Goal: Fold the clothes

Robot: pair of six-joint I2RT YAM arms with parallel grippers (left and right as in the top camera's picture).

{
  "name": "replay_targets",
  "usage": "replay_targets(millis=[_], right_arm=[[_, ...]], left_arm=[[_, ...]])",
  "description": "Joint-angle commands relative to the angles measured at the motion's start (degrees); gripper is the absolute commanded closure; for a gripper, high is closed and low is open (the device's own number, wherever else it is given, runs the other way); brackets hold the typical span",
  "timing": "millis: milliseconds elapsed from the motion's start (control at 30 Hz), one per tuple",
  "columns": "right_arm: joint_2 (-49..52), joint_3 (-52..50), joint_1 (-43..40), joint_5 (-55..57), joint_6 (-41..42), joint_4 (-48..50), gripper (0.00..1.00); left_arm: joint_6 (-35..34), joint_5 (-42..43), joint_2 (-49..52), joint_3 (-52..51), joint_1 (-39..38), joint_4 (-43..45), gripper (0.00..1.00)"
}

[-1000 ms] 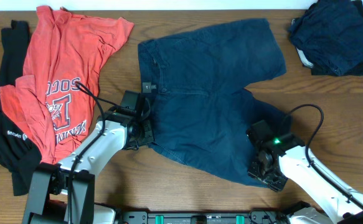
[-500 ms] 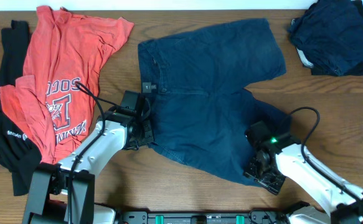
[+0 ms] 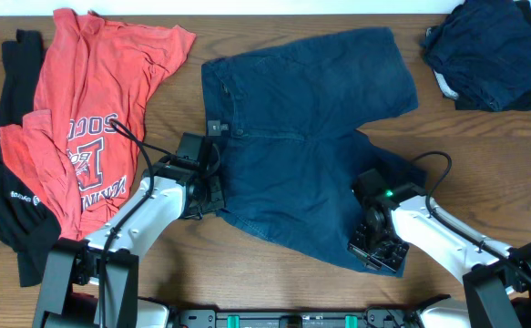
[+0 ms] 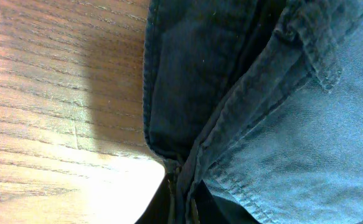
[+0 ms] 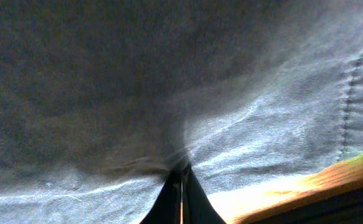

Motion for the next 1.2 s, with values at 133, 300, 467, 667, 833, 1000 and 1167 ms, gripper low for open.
replay_targets(millis=[133, 300, 467, 667, 833, 1000, 1167], right_arm=[[2.60, 0.33, -2.86, 3.15, -3.93, 0.83, 0.99], [2.60, 3.30, -5.01, 7.06, 0.15, -5.64, 0.88], [2.60, 3.72, -5.77, 10.08, 7.69, -10.03, 0.82], [2.60, 3.23, -5.70, 11.69, 7.67, -8.81, 0.39], [2.60, 1.73, -5.70, 11.91, 7.69, -7.32, 0.32], [2.60, -0.66, -5.70, 11.80, 7.67, -3.89, 0.35], [2.60, -3.34, -5.60, 8.98, 7.65, -0.39, 0.37]], left_arm=[[0.74, -1.97, 0.33, -0.42, 0.35, -0.31, 0.94], [0.74, -1.97, 0.33, -0.42, 0.35, -0.31, 0.94], [0.74, -1.99, 0.33, -0.42, 0.35, -0.09, 0.94], [0.74, -1.99, 0.33, -0.42, 0.35, 0.20, 0.94], [0.74, -1.99, 0.33, -0.42, 0.35, 0.20, 0.94], [0.74, -1.99, 0.33, -0.42, 0.35, 0.42, 0.94], [0.74, -1.99, 0.33, -0.42, 0.35, 0.55, 0.94]])
